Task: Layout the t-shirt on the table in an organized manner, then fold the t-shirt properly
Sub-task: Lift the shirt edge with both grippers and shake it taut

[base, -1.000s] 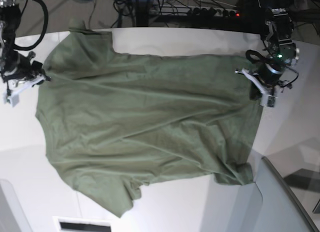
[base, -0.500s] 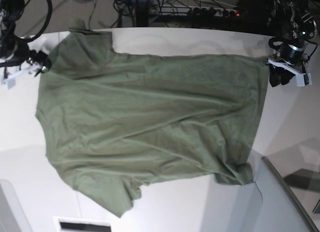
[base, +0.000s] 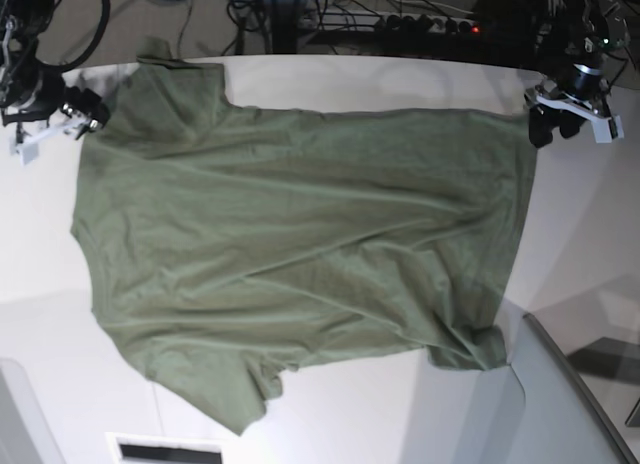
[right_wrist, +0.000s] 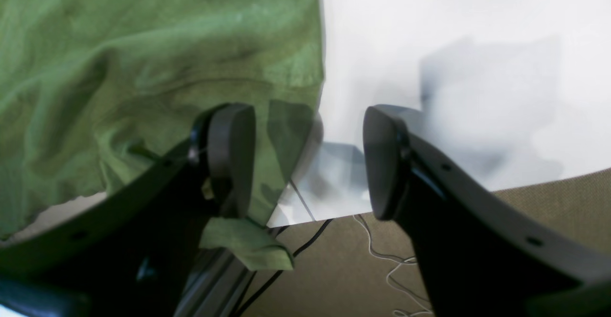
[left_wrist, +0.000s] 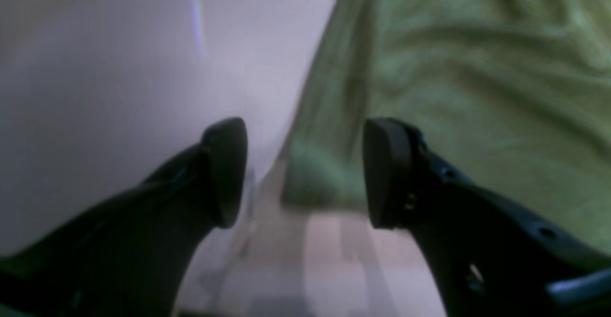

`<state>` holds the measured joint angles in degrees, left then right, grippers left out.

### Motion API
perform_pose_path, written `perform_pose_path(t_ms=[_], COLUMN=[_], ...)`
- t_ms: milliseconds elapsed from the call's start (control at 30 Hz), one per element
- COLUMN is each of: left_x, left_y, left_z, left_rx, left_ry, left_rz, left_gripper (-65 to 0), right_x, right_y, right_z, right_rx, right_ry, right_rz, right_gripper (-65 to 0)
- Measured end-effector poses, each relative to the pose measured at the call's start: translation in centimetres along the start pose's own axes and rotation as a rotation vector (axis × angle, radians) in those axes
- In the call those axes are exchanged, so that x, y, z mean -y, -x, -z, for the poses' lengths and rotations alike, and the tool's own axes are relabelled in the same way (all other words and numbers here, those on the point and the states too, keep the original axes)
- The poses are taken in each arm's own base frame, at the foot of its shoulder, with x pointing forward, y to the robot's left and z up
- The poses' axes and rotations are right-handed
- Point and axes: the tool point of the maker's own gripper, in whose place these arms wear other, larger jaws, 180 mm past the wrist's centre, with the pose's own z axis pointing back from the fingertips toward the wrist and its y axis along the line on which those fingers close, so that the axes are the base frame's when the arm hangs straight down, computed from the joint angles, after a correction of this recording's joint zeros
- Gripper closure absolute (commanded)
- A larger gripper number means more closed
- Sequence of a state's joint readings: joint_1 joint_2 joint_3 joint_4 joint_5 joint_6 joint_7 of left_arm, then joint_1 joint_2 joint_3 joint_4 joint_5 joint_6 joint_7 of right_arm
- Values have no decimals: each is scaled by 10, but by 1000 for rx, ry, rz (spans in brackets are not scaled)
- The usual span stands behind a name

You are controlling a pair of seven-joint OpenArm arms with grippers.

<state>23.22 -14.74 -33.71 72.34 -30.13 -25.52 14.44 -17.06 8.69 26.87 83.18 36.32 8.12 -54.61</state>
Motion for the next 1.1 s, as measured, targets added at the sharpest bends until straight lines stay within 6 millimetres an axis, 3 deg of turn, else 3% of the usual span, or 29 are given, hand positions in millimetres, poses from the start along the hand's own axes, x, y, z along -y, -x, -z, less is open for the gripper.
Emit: perform_pose_path(t_ms=[100,200,267,367,433,600,700,867,1100], left_x=[1,3,2,1,1,0,0,-3,-2], left_y=[2,-3,-2,1,0,1,1,9,7], left_z=[-2,-5,-5,-3,-2,-3,-3,-8,-7], left_rx=[-2,13,11,4,6,4,3,-14,-12], left_ry=[4,9,8,5,4,4,3,-3,-3], left_rz=[0,13,11,1,1,-2,-2,-1,-1], left_gripper=[-372,-342,-281,-244,-286,-466,-454,-439,-439], right_x=[-21,-39,-42,-39,-37,-33,-26,-22,-28], right_y=[3,-16,-25,-19,-16,-13,3,51,50], right_z=[2,-12,-15,-15,-14,-15,-14,-8,7], right_rx=[-8,59,87,69,62,61,31,-65,-75], right_ry=[-34,-64,-68,-57,-53,-45,-37,-31,-81], right_rz=[-53,-109,-120,-111,-108,-107,-96,-46,-1], right_gripper=[-335,-333,-333,-339,-341,-342,-342,-342,-341])
